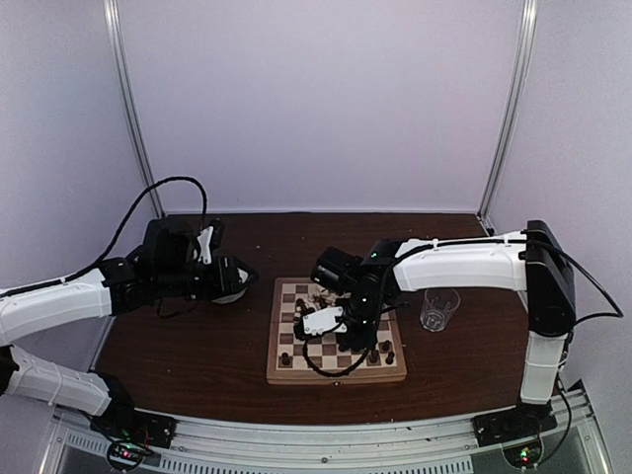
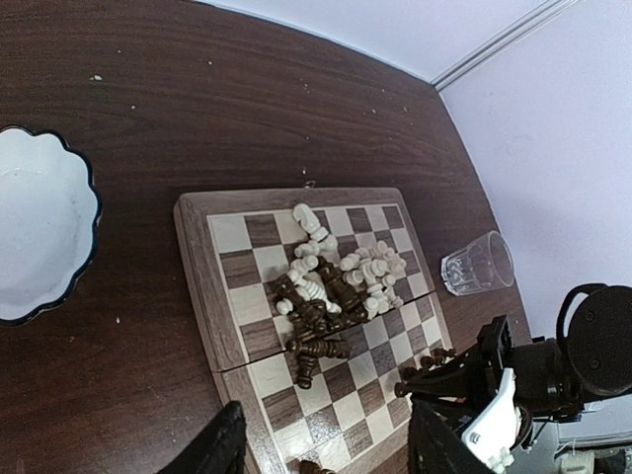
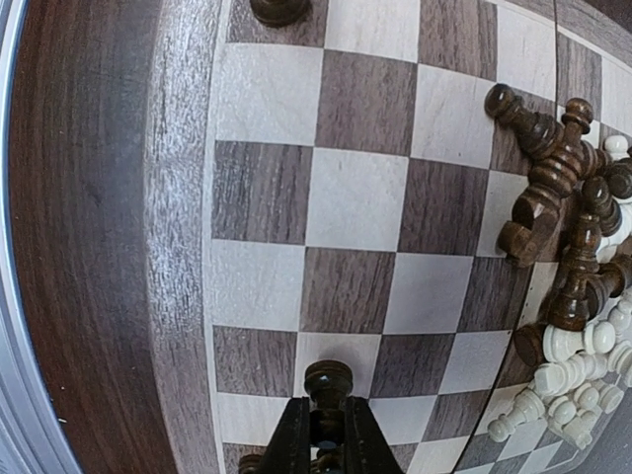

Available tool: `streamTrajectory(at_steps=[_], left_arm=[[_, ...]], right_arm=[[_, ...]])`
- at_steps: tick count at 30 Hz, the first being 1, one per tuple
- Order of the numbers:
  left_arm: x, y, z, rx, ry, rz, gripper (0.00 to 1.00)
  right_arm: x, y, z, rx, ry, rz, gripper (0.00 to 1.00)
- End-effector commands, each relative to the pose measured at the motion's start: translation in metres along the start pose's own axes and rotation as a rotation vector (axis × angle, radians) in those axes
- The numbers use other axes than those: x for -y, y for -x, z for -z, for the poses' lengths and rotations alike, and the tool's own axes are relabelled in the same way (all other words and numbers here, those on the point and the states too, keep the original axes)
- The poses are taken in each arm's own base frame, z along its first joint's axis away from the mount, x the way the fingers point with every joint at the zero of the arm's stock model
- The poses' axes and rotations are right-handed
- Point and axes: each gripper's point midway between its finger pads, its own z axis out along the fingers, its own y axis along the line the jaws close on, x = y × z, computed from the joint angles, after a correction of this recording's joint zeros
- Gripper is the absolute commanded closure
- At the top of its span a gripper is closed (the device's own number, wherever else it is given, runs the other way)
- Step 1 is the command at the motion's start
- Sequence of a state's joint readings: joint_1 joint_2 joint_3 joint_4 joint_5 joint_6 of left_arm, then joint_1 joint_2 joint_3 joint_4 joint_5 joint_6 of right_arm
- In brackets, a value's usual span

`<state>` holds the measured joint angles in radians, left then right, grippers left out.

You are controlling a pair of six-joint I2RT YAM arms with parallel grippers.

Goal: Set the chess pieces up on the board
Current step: Place the pawn at d7.

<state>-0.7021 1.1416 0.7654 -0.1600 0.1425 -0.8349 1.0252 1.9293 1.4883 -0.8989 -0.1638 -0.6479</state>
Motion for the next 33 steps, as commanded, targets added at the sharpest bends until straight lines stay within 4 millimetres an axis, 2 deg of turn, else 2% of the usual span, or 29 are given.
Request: streamTrajectory(at_steps=[1,20,33], left_arm=[[0.0048,0.0045,-0.0012,0.013,-0.015,-0.022,0.44],[0.0025,-0.0008,-0.0082,-0.004,-0.020,-0.009,0.44],[0.0006,-0.0029,-0.0074,-0.006,-0.018,-0.006,0.44]], right_arm=[[0.0074,0.0006,0.0015,-0.018,-0.018,-0.007,0.96],[0.0053,-0.0041,-0.0045,-0.046,-0.003,-0.003,0.94],[0.0083,-0.0029,-0.0076,-0.052,-0.010,-0.008,0.86]])
